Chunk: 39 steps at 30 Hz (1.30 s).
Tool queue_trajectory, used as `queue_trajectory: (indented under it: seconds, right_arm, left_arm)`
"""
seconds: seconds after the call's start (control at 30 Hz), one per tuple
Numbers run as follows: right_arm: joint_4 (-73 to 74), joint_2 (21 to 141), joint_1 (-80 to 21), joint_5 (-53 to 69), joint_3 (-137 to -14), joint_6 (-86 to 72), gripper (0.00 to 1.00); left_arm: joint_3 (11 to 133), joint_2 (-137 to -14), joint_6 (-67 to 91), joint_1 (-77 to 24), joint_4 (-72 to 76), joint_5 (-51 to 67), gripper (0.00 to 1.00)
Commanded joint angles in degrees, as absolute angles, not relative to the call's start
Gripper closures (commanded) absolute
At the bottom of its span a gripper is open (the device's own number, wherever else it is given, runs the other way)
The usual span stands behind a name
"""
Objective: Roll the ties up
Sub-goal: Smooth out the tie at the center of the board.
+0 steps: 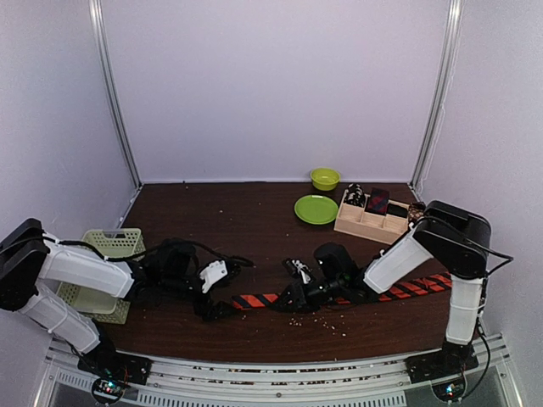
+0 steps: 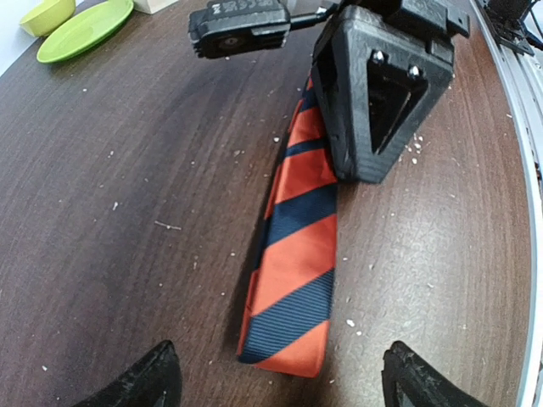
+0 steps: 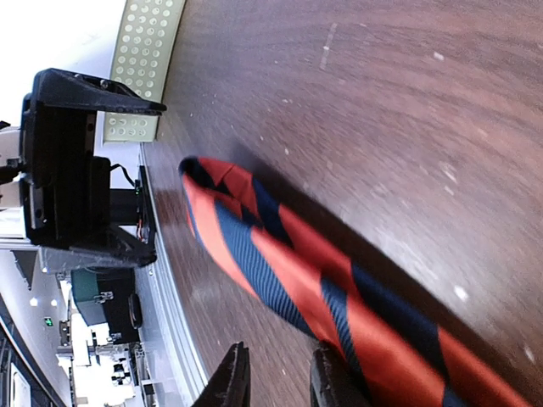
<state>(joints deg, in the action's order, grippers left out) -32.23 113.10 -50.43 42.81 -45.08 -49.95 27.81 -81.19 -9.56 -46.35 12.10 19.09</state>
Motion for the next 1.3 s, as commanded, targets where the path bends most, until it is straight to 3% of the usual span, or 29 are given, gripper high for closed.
queue_trajectory:
  seconds: [0.0,0.17,0.4,0.57,0.83,1.27]
  right_arm:
    - [-29.35,112.41,-47.69,42.59,-38.29,-50.56,0.74]
    - [-30.06,107.49,-46.52,43.25,-35.44,-50.48,0.72]
    - [-25.45,99.33,-47.29,43.10,-40.83,-50.27,0.70]
    - [-17.13,102.57,-46.99,40.53,-45.72,-46.38,0.70]
    - [-16.52,108.73,-45.65,38.99,-45.77,-45.23,0.71]
    - [-18.42,107.57,-39.56,41.30,-32.18,-42.52,0.71]
  left_arm:
    - [27.66,-83.52,-11.12,-47.92,16.40,20.53,0.17]
    - [28.37,-87.25,-11.81,-49.84,18.29,20.33,0.18]
    - [27.25,-87.03,-10.23,-50.07,23.34,20.14,0.19]
    - [27.43,-85.54,-11.04,-50.04,21.76,18.77,0.18]
    - [27.31,-83.71,-11.40,-50.01,21.09,17.90,0.17]
    - [28.13,-85.74,-13.15,-50.10,20.12,19.61,0.17]
